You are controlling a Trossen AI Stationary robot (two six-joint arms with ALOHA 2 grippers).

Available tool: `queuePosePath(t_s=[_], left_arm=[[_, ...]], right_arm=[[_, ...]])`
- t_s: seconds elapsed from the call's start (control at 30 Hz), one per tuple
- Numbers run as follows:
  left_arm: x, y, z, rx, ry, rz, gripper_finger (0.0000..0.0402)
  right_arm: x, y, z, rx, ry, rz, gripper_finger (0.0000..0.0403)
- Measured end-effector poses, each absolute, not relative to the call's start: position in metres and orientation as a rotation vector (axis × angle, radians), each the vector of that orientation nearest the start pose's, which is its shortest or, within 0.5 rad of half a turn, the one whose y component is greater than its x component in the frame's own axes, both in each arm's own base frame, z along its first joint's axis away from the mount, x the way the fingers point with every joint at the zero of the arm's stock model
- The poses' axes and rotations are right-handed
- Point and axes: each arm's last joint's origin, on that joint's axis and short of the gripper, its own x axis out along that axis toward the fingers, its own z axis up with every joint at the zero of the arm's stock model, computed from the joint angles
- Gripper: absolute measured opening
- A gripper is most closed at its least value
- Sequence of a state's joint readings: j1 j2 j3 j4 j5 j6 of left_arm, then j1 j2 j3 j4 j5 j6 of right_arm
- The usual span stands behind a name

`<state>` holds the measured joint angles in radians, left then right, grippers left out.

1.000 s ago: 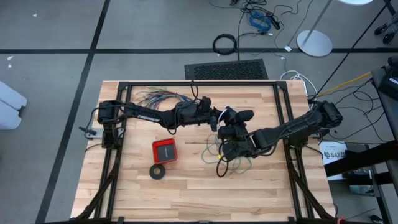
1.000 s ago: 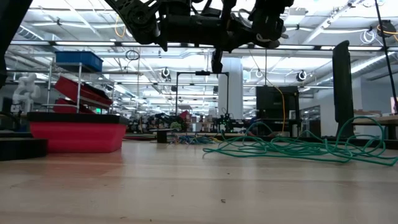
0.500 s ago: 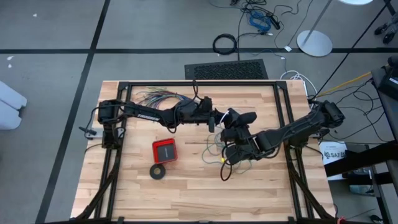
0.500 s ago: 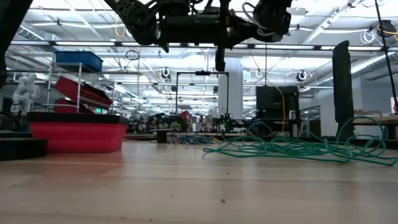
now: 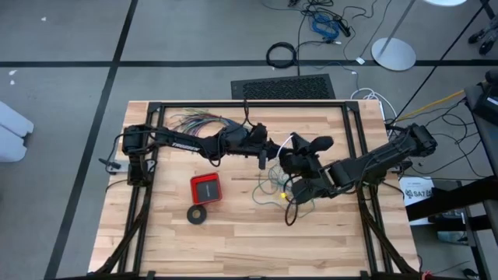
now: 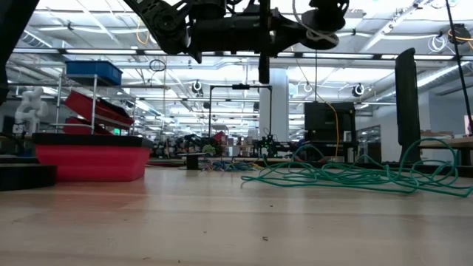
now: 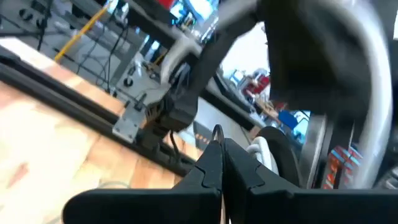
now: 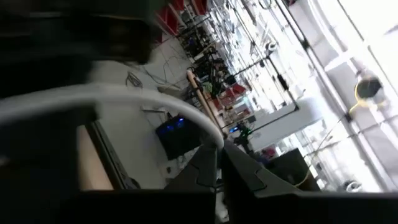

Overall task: Coil cords
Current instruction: Coil the white wire onto the spool

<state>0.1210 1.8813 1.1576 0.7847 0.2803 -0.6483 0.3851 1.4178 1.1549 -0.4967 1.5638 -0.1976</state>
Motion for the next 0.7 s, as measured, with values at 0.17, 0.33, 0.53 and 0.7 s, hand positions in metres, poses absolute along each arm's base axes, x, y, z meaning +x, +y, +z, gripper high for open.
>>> queuePosePath(t_s=[0.17, 0.33, 0.53, 0.7], left_arm=[[0.417, 0.042, 0.244, -0.627, -0.007, -0.21, 0.0], [0.417, 0.042, 0.244, -0.619, -0.003, -0.225, 0.0], [0.417, 0.042, 0.243, -0.592, 0.003, -0.234, 0.0], [0.417, 0.042, 0.243, -0.565, 0.001, -0.235, 0.0]], right_arm=[[0.255, 0.073, 0.326, -0.738, 0.512, -1.065, 0.0], [0.25, 0.071, 0.329, -0.707, 0.5, -1.058, 0.0], [0.247, 0.067, 0.324, -0.714, 0.533, -1.036, 0.0], [0.235, 0.056, 0.311, -0.63, 0.611, -0.988, 0.0]])
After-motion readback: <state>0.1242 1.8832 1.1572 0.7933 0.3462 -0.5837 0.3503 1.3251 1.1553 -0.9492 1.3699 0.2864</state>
